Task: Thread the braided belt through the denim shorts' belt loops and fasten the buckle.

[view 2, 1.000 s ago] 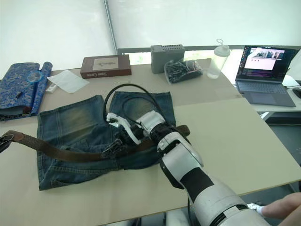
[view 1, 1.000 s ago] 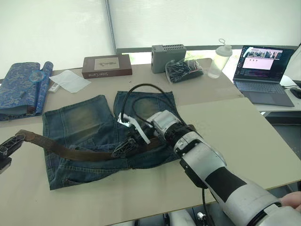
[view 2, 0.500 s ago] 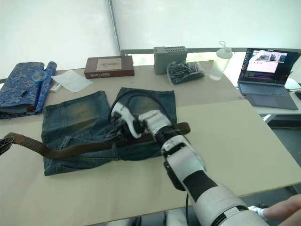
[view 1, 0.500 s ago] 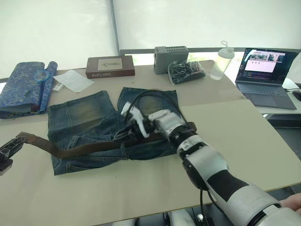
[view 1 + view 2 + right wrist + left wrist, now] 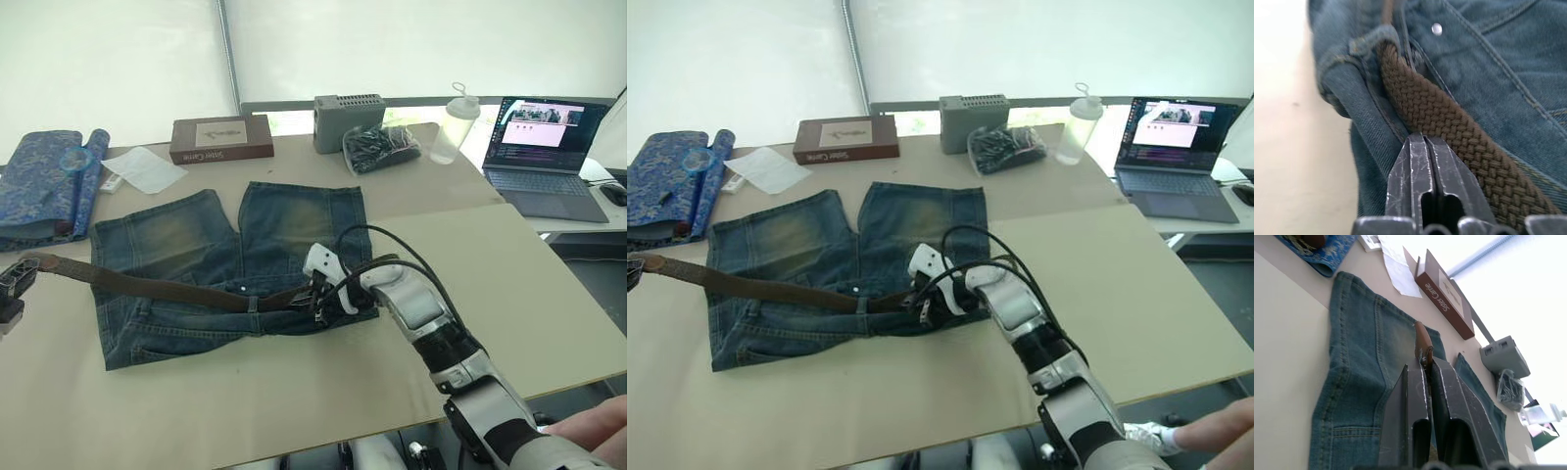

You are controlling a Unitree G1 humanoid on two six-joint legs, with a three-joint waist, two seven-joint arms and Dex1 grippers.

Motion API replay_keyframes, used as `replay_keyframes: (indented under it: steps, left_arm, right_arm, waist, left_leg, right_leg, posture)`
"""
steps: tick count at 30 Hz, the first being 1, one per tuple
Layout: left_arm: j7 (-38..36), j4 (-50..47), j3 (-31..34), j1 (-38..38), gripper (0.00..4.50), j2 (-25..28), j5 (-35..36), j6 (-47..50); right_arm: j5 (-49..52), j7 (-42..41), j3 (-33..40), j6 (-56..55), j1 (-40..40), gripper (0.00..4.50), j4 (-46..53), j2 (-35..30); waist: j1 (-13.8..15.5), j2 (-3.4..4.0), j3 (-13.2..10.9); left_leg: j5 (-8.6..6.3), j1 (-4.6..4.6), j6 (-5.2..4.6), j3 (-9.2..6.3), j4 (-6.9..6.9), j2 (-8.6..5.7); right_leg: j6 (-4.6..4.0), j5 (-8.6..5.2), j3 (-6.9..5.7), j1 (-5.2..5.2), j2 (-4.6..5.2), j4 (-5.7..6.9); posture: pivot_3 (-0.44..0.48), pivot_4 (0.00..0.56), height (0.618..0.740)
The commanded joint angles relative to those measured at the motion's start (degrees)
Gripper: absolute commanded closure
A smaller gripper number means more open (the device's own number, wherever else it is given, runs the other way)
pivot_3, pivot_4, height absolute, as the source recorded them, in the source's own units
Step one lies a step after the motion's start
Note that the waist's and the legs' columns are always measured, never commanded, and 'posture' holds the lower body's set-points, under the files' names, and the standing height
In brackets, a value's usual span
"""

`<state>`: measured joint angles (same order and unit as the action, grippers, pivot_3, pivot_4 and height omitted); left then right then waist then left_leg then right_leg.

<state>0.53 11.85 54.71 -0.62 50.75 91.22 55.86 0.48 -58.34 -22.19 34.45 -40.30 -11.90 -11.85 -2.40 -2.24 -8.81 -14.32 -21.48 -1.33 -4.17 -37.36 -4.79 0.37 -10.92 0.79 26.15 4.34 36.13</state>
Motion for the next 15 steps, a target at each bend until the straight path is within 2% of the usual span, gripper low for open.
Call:
replay_keyframes:
  steps: [1,5,9,12,15]
  left_arm:
    - [-1.1,1.0,-0.2,-2.4,4.50,1.5,-2.8,-0.9]
    - [-1.9,1.7,0.0,-3.6,4.50,1.1,-4.6,-0.3]
    - [-2.9,1.6,0.4,-4.0,4.50,0.6,-4.6,0.9]
    - [-4.3,-1.9,0.4,-3.7,4.50,-0.4,0.6,4.6]
    - [-1.1,-7.8,-2.1,-3.5,4.50,-3.1,8.9,6.3]
  right_arm:
    - [-4.3,10.2,0.1,-4.9,-1.0,4.46,-6.4,2.1]
    - [-2.9,9.8,0.9,-10.1,-1.7,4.46,-9.4,2.2]
    - [5.6,1.9,4.9,-10.5,0.0,4.46,-3.2,0.9]
    - [11.9,-1.6,8.4,-6.1,0.9,3.56,2.6,-0.7]
    - [15.6,0.4,11.3,-1.9,1.4,2.58,7.6,-0.8]
  waist:
    - [0.1,-0.02,0.0]
    - [0.0,-0.09,0.1]
    - [0.4,-0.10,0.1]
    - [0.4,-0.09,0.1]
    - [0.3,-0.10,0.1]
  left_leg:
    - [0.01,0.04,0.01,0.00,0.00,-0.01]
    - [0.01,0.23,0.02,0.01,0.00,-0.01]
    - [0.00,0.25,-0.02,0.00,0.00,-0.03]
    - [-0.05,0.16,-0.12,0.00,-0.03,-0.04]
    - [-0.09,0.05,-0.17,0.00,-0.13,-0.02]
  right_leg:
    - [-0.02,0.01,-0.01,-0.03,0.00,0.00]
    - [-0.06,0.04,-0.02,-0.22,-0.01,-0.02]
    - [-0.06,0.04,-0.03,-0.24,-0.01,-0.04]
    - [-0.06,0.04,-0.02,-0.20,0.01,-0.06]
    - [-0.05,0.04,-0.02,-0.13,0.02,-0.05]
  posture:
    - [0.000,0.150,0.740]
    - [0.000,0.150,0.740]
    - [0.000,0.150,0.740]
    - [0.000,0.150,0.740]
    - [0.000,0.150,0.740]
